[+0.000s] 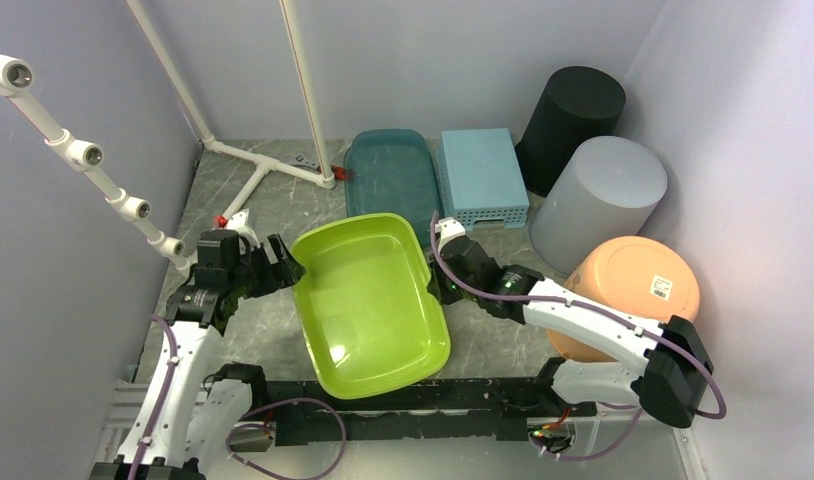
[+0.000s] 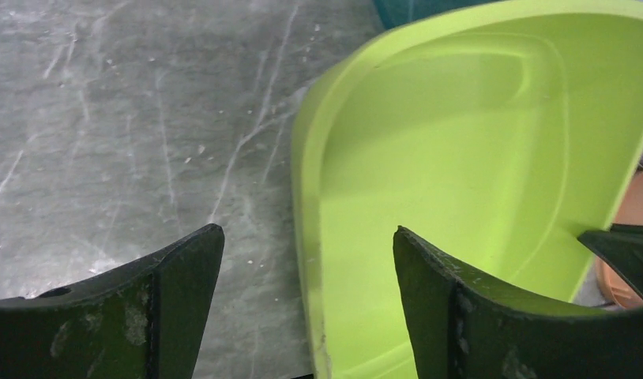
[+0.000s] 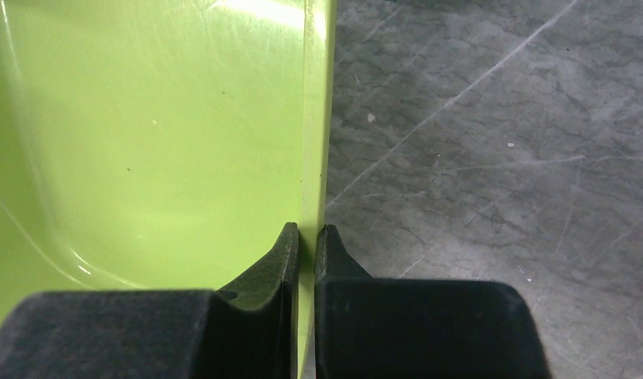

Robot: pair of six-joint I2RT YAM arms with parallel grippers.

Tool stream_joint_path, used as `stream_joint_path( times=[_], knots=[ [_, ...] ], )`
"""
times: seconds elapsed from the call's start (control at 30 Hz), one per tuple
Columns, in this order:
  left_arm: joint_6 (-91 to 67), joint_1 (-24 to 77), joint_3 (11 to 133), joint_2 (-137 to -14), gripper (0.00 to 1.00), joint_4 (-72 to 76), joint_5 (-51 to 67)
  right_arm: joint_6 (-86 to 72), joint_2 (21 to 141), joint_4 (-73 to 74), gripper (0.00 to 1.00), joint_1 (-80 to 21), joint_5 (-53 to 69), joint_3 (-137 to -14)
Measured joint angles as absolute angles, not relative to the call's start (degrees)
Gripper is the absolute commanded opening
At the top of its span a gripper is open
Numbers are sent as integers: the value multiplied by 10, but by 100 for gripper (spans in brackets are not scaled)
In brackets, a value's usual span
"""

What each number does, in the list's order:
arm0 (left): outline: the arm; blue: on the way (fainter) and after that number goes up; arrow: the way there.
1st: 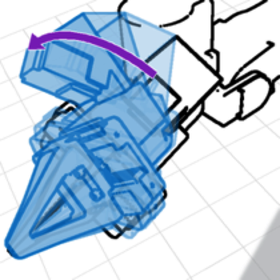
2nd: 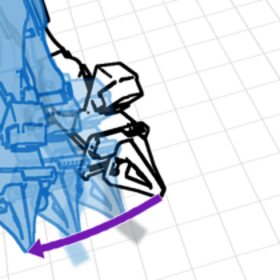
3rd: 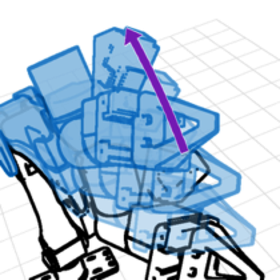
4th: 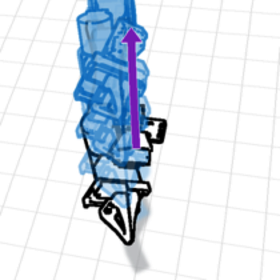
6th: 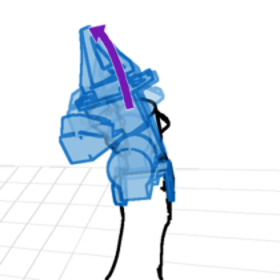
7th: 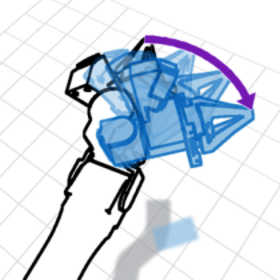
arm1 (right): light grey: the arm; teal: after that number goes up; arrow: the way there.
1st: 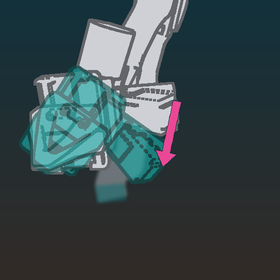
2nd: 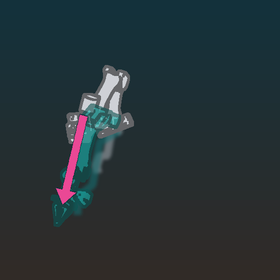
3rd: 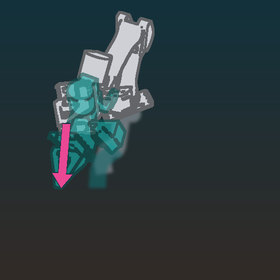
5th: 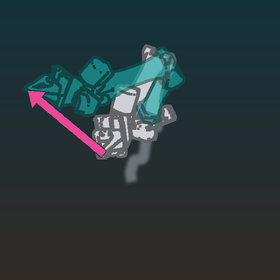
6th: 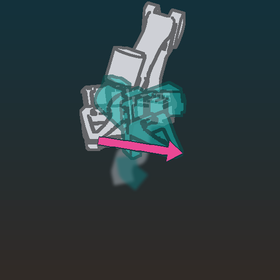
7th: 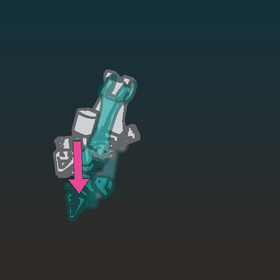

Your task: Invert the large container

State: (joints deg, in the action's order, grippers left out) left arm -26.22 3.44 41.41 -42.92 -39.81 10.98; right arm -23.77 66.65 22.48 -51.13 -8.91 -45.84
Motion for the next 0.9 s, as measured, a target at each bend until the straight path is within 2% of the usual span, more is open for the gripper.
stream_joint_path(
  times=[0.3, 0.6, 0.67, 0.7, 0.8, 0.87, 0.9],
  knots=[
    [-261, 34, 414, -457, 60, -390, 139, -250, 695, 197, 0, -511, -81, -461],
    [-264, 34, 425, -514, 24, -415, 126, -270, 722, 184, 0, -506, -62, -470],
    [-263, 32, 425, -513, 5, -416, 123, -275, 723, 182, 3, -498, -46, -469],
    [-263, 31, 425, -513, 3, -417, 120, -277, 723, 178, 5, -491, -34, -468],
    [-261, 30, 425, -511, 3, -415, 111, -289, 724, 145, 13, -461, 25, -452],
    [-261, 30, 425, -506, 3, -414, 106, -298, 730, 121, 27, -438, 69, -441],
    [-261, 30, 424, -502, 3, -414, 105, -304, 736, 104, 29, -426, 95, -435]
  ],
)
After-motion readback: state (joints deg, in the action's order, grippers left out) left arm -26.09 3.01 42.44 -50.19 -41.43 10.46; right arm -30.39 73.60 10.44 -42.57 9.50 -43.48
